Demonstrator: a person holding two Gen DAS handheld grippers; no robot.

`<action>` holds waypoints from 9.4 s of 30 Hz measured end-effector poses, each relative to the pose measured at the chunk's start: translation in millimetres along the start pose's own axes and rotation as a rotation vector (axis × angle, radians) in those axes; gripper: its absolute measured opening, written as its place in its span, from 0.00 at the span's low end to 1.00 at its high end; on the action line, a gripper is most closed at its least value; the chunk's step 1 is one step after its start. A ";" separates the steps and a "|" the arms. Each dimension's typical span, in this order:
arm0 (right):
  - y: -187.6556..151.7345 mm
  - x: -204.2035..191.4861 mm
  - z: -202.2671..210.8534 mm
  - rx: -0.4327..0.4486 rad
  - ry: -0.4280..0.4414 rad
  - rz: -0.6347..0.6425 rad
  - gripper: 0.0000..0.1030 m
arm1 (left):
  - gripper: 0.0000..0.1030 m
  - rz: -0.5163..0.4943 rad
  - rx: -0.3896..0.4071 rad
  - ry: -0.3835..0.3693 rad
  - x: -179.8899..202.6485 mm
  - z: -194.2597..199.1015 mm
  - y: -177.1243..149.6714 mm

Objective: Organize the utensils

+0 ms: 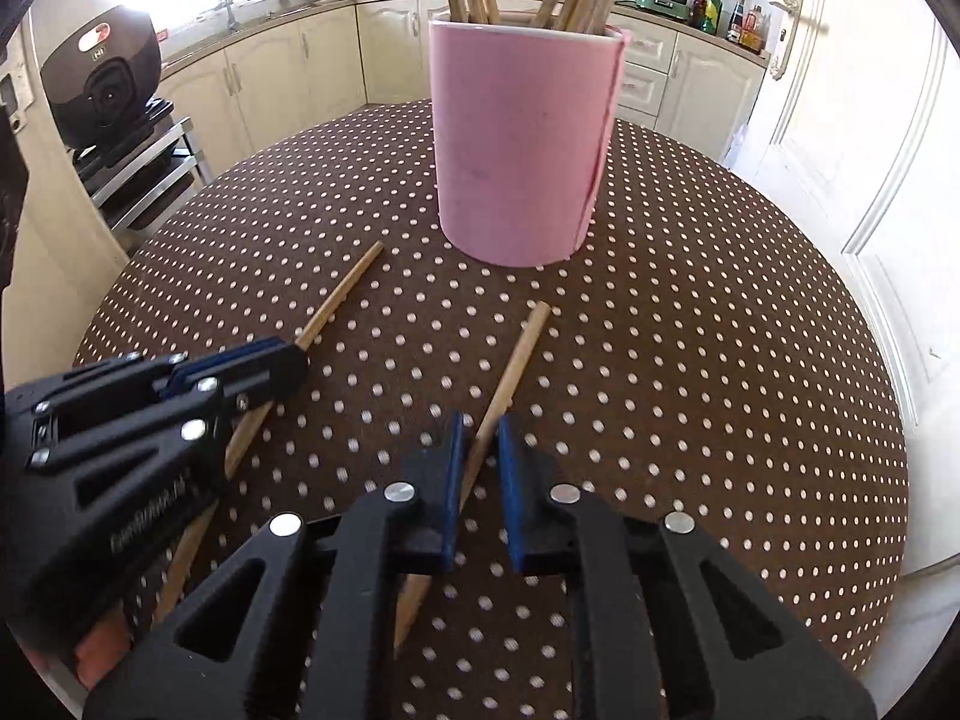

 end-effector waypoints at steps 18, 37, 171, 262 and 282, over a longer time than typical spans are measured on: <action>3.8 9.1 -0.6 0.017 0.005 -0.034 0.05 | 0.07 -0.076 -0.028 0.123 38.3 -8.9 7.5; 11.0 39.2 22.5 0.051 0.105 -0.181 0.04 | 0.07 -0.026 -0.010 0.153 39.9 -0.5 9.4; 171.4 28.9 161.0 0.567 0.247 -0.193 0.04 | 0.06 -0.164 0.510 0.201 69.3 142.9 211.2; 56.3 50.8 148.6 0.379 0.196 -0.185 0.86 | 0.77 -0.150 0.296 0.297 78.9 117.9 82.2; -3.1 41.4 221.4 0.597 0.179 -0.152 0.91 | 0.86 -0.174 0.467 0.347 115.3 206.7 34.4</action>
Point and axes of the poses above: each gripper's, at about its wrist camera, not at the fingertips, and z roughly against the way its jaws point, x to its right, y to its top, the point moved 2 cm from there along -z, roughly the way its jaws point, and after that the axes turned 15 degrees about -z, right-handed, at the moved point
